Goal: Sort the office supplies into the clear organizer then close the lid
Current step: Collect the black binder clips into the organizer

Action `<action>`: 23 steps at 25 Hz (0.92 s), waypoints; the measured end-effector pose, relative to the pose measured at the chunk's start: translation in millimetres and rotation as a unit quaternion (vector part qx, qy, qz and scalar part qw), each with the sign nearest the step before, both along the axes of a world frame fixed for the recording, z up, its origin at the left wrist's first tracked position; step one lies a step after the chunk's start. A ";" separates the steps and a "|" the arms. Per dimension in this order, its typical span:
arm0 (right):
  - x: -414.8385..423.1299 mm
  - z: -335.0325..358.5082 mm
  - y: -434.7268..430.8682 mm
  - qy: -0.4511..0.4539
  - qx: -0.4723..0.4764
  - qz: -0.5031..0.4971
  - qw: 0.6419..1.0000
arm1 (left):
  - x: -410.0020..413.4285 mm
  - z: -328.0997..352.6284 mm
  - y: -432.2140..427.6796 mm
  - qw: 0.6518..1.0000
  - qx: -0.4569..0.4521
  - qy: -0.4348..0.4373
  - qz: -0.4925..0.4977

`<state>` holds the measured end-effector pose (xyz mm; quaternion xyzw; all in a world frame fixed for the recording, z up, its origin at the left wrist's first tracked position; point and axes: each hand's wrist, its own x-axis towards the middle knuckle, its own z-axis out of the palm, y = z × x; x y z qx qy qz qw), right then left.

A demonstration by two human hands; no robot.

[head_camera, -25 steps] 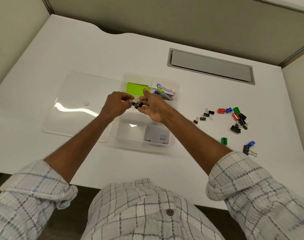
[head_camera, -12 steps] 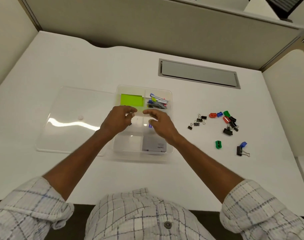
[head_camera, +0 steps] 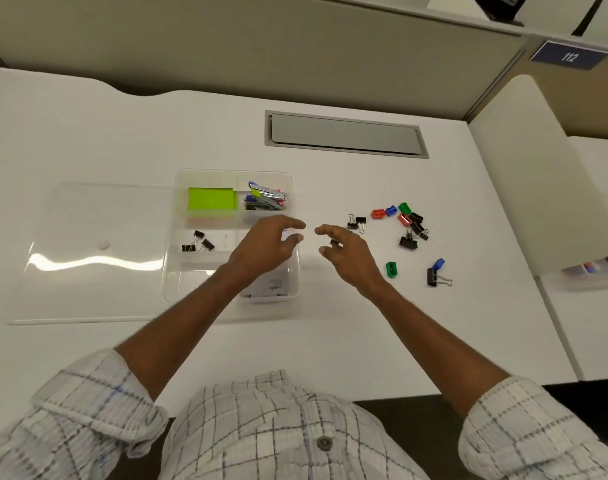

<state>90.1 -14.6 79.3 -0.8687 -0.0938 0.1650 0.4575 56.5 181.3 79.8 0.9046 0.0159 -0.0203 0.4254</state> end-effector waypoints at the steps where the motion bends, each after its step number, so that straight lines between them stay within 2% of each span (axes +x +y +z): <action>1: 4.5 -2.5 -9.4 -0.006 -0.004 -0.007 1.000 | 3.3 0.6 -11.4 1.000 0.006 -0.001 -0.011; 8: 42.4 -21.8 -60.5 -0.069 -0.112 0.022 0.991 | 33.4 -7.3 -80.9 0.997 0.050 0.018 -0.052; 12: 59.0 -30.1 -66.8 -0.062 -0.169 0.088 0.980 | 47.6 -22.6 -99.7 0.996 0.075 0.045 -0.030; 17: 74.4 -40.3 -64.7 -0.095 -0.214 0.166 0.958 | 68.0 -39.1 -110.5 0.988 0.126 0.090 -0.019; 23: 74.0 -60.8 -73.4 -0.139 -0.240 0.192 0.941 | 75.6 -54.6 -120.5 0.976 0.174 0.127 -0.018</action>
